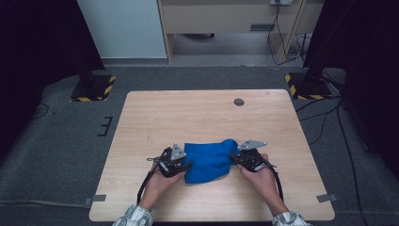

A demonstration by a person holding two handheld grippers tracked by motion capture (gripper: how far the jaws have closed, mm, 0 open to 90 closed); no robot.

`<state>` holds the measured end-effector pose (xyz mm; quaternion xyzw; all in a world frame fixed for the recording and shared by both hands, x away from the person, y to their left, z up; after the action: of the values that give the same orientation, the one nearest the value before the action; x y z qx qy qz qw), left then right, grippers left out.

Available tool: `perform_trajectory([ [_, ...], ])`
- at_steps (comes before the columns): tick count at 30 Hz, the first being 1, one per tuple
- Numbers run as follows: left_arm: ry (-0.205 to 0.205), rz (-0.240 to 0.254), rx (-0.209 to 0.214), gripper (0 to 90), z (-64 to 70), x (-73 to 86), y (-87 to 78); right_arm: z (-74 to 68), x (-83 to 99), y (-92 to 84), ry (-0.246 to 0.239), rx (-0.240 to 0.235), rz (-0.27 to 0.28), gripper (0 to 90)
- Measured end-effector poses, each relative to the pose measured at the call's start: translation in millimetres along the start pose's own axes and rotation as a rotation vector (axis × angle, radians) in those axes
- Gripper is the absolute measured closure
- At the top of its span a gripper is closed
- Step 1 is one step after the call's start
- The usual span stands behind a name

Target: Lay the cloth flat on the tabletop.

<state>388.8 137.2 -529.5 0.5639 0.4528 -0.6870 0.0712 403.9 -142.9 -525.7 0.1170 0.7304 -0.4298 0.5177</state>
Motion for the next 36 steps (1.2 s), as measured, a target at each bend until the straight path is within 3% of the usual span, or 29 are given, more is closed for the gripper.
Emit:
perform_trajectory([
  [3, 0.0, -0.007, 0.003, 69.3, -1.3, 1.5, 2.4, -0.2, 0.6, -1.5, 0.002, -0.006, 0.005, 87.6],
  [6, -0.016, -0.011, 0.037, 79.7, -2.0, 1.7, 4.8, -0.3, 0.4, -1.6, 0.004, -0.006, 0.008, 87.4],
  [9, -0.012, -0.008, 0.03, 88.3, -3.2, 0.8, 4.0, 0.0, -0.3, -2.0, 0.006, -0.002, 0.01, 86.7],
  [14, -0.03, 0.053, 0.01, 90.0, -7.1, -8.0, -6.7, 0.3, -3.8, -4.3, 0.011, 0.003, 0.022, 81.6],
  [17, -0.041, 0.063, -0.005, 89.6, -10.5, -8.4, -9.2, 1.3, -6.1, -4.8, 0.025, 0.012, 0.026, 76.0],
  [22, -0.059, 0.087, -0.021, 78.4, -12.7, -7.1, -7.9, 2.4, -7.7, -4.2, 0.032, 0.012, 0.031, 71.8],
  [24, -0.056, 0.091, -0.028, 72.0, -12.2, -6.5, -5.6, 2.7, -7.8, -3.3, 0.039, 0.018, 0.025, 65.4],
  [28, -0.065, 0.083, -0.064, 51.2, -14.1, -3.0, 0.6, 4.3, -7.1, 0.3, 0.059, 0.043, 0.016, 57.2],
  [29, -0.069, 0.079, -0.073, 47.7, -15.3, -1.7, 2.0, 3.6, -6.5, 0.9, 0.058, 0.042, 0.015, 63.6],
  [31, -0.078, 0.077, -0.085, 47.5, -17.4, 1.2, 4.4, 3.1, -6.5, 1.1, 0.053, 0.041, 0.015, 66.8],
  [33, -0.082, 0.068, -0.084, 45.8, -18.2, 3.8, 7.2, 1.4, -6.6, 0.8, 0.045, 0.032, 0.018, 79.4],
  [36, -0.088, 0.055, -0.076, 44.3, -17.6, 6.0, 11.5, 0.9, -6.9, 0.3, 0.044, 0.021, 0.021, 84.8],
])
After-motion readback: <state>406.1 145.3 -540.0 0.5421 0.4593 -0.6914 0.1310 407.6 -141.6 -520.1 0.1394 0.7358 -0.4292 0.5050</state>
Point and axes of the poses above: each handheld gripper's, and its own axes: y roughly forward along the jaws, x roughly out of its underside, z roughly to its right, the point moved 2 cm from there along y, roughly forward along the jaws, and after that the axes turned 10 degrees about z, right-handed, at the moved point
